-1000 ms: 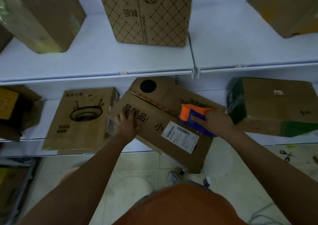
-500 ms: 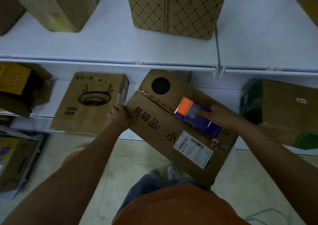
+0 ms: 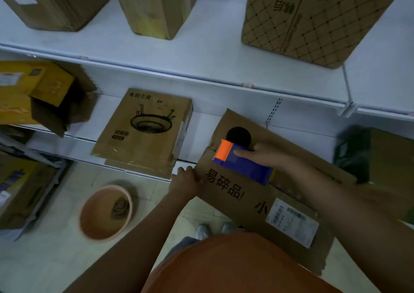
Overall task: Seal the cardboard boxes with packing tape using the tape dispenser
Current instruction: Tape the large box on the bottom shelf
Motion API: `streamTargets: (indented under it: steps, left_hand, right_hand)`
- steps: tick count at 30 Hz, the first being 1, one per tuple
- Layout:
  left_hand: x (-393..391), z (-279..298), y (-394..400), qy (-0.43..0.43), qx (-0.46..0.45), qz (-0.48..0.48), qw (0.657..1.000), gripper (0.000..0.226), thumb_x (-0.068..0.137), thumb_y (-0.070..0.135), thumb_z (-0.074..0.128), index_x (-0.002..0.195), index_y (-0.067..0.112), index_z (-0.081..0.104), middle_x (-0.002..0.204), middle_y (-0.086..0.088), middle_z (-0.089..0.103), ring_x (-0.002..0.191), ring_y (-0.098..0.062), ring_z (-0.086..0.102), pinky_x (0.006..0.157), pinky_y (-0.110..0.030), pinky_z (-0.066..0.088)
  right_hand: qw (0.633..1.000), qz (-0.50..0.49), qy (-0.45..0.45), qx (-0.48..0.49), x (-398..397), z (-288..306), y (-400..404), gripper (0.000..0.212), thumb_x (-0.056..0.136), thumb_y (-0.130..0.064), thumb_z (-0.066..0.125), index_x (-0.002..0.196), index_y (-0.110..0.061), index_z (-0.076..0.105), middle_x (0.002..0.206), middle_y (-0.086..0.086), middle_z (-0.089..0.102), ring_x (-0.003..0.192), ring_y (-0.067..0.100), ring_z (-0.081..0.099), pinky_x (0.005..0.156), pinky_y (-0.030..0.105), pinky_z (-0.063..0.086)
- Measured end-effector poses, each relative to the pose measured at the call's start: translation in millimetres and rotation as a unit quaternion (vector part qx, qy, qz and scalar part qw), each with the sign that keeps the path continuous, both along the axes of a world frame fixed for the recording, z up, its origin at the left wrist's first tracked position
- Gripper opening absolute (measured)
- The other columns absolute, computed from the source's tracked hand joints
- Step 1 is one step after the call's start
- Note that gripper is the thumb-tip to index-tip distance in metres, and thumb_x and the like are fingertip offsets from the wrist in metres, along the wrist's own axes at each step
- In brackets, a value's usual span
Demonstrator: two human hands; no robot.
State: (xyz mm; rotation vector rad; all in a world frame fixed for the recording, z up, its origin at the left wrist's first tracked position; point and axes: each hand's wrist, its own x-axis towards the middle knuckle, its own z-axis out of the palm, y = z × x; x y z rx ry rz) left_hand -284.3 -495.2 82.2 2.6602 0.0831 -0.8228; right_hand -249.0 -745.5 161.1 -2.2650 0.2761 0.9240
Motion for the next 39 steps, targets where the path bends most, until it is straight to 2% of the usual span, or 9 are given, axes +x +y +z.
streamTargets:
  steps: [3,10,14,18,21,24,27,31,39]
  left_hand:
    - [7.1,1.2,13.4,0.003,-0.074,0.018,0.997,0.066,0.092,0.059,0.056,0.133,0.008,0.049,0.125,-0.018,0.055,0.113,-0.035,0.058,0.095,-0.042,0.049]
    - [12.3,33.2,-3.7,-0.193,-0.243,0.011,0.951,0.068,0.089,0.039,0.07,0.146,0.016,0.042,0.138,-0.007,0.048,0.126,-0.02,0.047,0.099,-0.028,0.041]
    - [27.8,30.3,-28.4,-0.228,-0.24,-0.024,0.943,0.065,0.086,0.042,0.069,0.143,0.021,0.043,0.134,-0.003,0.047,0.122,-0.02,0.046,0.097,-0.036,0.047]
    - [41.2,25.7,-39.0,-0.308,-0.157,-0.051,0.937,0.043,0.09,0.032,0.062,0.131,0.018,0.057,0.116,-0.004,0.058,0.105,-0.023,0.055,0.077,-0.038,0.052]
    - [49.0,20.7,-39.7,-0.357,-0.159,-0.016,0.92,0.022,0.094,0.033,0.063,0.107,0.017,0.07,0.098,-0.003,0.063,0.085,-0.021,0.06,0.061,-0.036,0.052]
    - [53.6,16.1,-35.4,-0.332,-0.215,0.053,0.917,0.024,0.096,0.035,0.063,0.092,0.015,0.075,0.092,-0.001,0.066,0.074,-0.016,0.063,0.058,-0.034,0.054]
    - [56.7,10.3,-22.2,-0.297,-0.255,0.15,0.908,0.026,0.097,0.032,0.062,0.085,0.014,0.077,0.086,0.0,0.073,0.072,-0.01,0.066,0.065,-0.034,0.056]
    - [66.9,1.5,0.2,-0.174,-0.328,0.345,0.862,0.023,0.094,0.03,0.068,0.101,0.01,0.078,0.092,0.001,0.076,0.079,-0.001,0.066,0.074,-0.017,0.054]
    - [95.0,-12.7,-10.8,-0.053,-0.469,0.475,0.743,0.02,0.091,0.022,0.072,0.1,0.005,0.074,0.089,-0.002,0.076,0.082,-0.011,0.074,0.074,-0.024,0.056]
  right_hand:
    - [0.999,0.031,0.004,-0.013,8.5,-6.3,19.1,0.093,0.056,-0.096,0.047,0.101,-0.017,0.066,0.095,0.007,0.07,0.083,0.022,0.068,0.069,0.031,0.05]
    - [0.996,0.026,0.001,-0.082,24.2,-7.1,37.4,0.068,0.079,-0.082,0.046,0.082,-0.015,0.056,0.075,0.007,0.058,0.067,0.022,0.058,0.057,0.027,0.037]
    - [0.997,-0.002,0.02,-0.077,33.2,-3.9,39.4,0.08,0.07,-0.089,0.045,0.09,-0.013,0.061,0.08,0.009,0.066,0.069,0.024,0.065,0.057,0.027,0.043]
    - [0.998,0.001,0.037,-0.057,43.5,-12.9,35.8,0.116,0.036,-0.105,0.035,0.1,-0.015,0.066,0.094,0.014,0.072,0.082,0.029,0.071,0.067,0.033,0.049]
    - [0.996,0.019,0.049,-0.068,47.2,-3.1,39.6,0.113,0.045,-0.106,0.029,0.097,-0.012,0.065,0.094,0.015,0.07,0.082,0.028,0.069,0.066,0.034,0.05]
    - [0.993,0.047,0.061,-0.087,53.8,4.1,38.9,0.082,0.072,-0.091,0.032,0.083,-0.013,0.056,0.083,0.008,0.06,0.073,0.021,0.06,0.058,0.026,0.041]
    - [0.993,0.06,0.083,-0.062,63.4,9.0,32.7,0.084,0.075,-0.087,0.036,0.102,-0.012,0.062,0.1,0.007,0.063,0.087,0.022,0.063,0.069,0.027,0.048]
    - [0.991,0.061,0.114,-0.028,73.9,12.4,28.0,0.064,0.079,-0.071,0.059,0.1,-0.011,0.066,0.097,0.008,0.07,0.086,0.023,0.068,0.069,0.028,0.052]
    - [0.996,0.02,0.087,-0.019,87.7,7.2,17.5,0.07,0.076,-0.07,0.065,0.112,-0.01,0.062,0.102,0.009,0.071,0.089,0.026,0.07,0.082,0.038,0.056]
